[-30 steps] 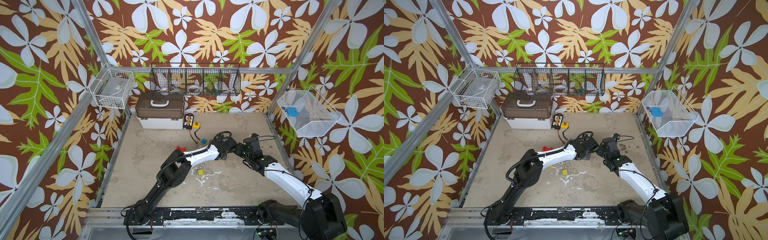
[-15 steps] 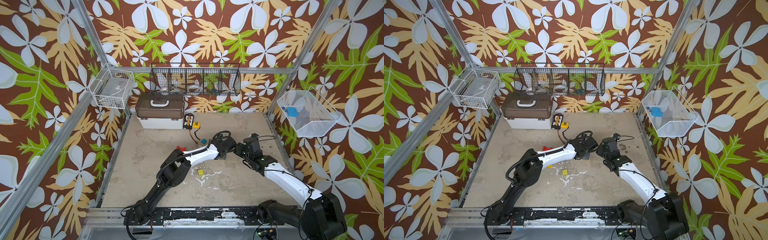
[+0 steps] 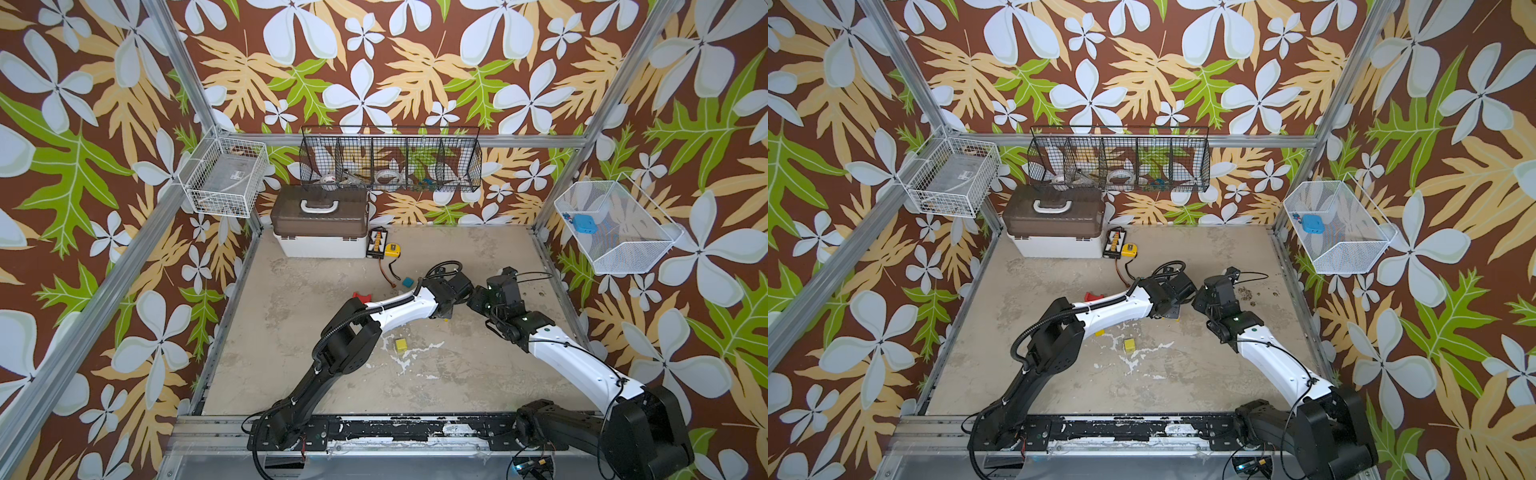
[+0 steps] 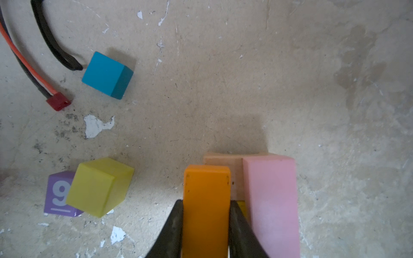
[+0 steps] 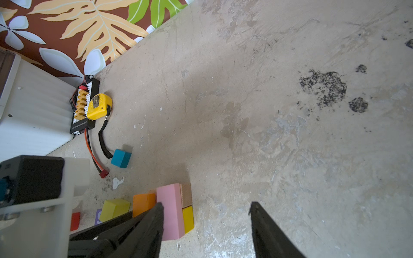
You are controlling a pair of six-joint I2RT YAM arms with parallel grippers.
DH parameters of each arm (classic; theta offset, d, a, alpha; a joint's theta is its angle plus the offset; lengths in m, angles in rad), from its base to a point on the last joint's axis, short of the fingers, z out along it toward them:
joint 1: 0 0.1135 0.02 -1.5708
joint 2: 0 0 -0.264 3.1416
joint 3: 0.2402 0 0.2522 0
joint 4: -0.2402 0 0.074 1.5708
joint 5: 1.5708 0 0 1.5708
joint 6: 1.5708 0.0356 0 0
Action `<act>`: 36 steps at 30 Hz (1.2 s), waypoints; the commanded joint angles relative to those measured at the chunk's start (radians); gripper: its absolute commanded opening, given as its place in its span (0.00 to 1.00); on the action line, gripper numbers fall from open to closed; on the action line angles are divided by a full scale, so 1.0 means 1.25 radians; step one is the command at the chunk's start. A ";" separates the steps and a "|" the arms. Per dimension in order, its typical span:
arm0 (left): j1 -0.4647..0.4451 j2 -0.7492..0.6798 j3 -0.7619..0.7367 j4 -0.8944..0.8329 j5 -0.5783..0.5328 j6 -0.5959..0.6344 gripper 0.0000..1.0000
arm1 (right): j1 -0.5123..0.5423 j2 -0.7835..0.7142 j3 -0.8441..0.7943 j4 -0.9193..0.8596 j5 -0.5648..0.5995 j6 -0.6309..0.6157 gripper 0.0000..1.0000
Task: Build the wood block tower
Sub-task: 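Lower the orange bar beside the pink bar on the wood arch with the left gripper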
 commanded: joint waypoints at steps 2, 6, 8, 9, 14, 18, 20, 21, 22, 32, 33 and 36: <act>0.001 0.008 0.010 -0.008 0.007 -0.002 0.17 | 0.001 -0.003 0.001 0.016 0.002 -0.002 0.62; 0.002 0.010 0.013 -0.008 0.011 -0.002 0.19 | 0.000 -0.003 0.001 0.016 0.000 -0.003 0.62; 0.002 0.011 0.014 -0.009 0.009 -0.002 0.19 | 0.001 -0.004 0.002 0.017 0.001 -0.002 0.62; 0.002 0.011 0.013 -0.010 0.007 -0.002 0.21 | 0.001 -0.005 0.001 0.016 0.001 -0.002 0.62; 0.002 0.009 0.012 -0.012 0.002 -0.002 0.25 | 0.000 -0.008 0.000 0.017 0.000 -0.003 0.62; 0.002 0.009 0.014 -0.013 -0.001 -0.002 0.26 | 0.000 -0.011 -0.002 0.019 -0.003 -0.003 0.62; 0.002 0.011 0.015 -0.014 0.000 -0.002 0.29 | 0.000 -0.012 -0.002 0.019 -0.004 -0.005 0.62; 0.002 0.010 0.014 -0.014 -0.001 -0.002 0.30 | 0.001 -0.013 -0.003 0.019 -0.004 -0.004 0.62; 0.002 0.010 0.015 -0.014 0.000 -0.002 0.31 | 0.000 -0.013 -0.002 0.020 -0.004 -0.005 0.62; 0.002 0.009 0.014 -0.014 0.000 -0.002 0.51 | 0.001 -0.015 -0.004 0.021 -0.006 -0.005 0.62; 0.002 0.009 0.015 -0.014 0.000 -0.001 0.51 | 0.000 -0.015 -0.004 0.021 -0.007 -0.005 0.62; 0.002 0.008 0.015 -0.013 -0.003 -0.002 0.51 | 0.001 -0.016 -0.004 0.022 -0.007 -0.005 0.62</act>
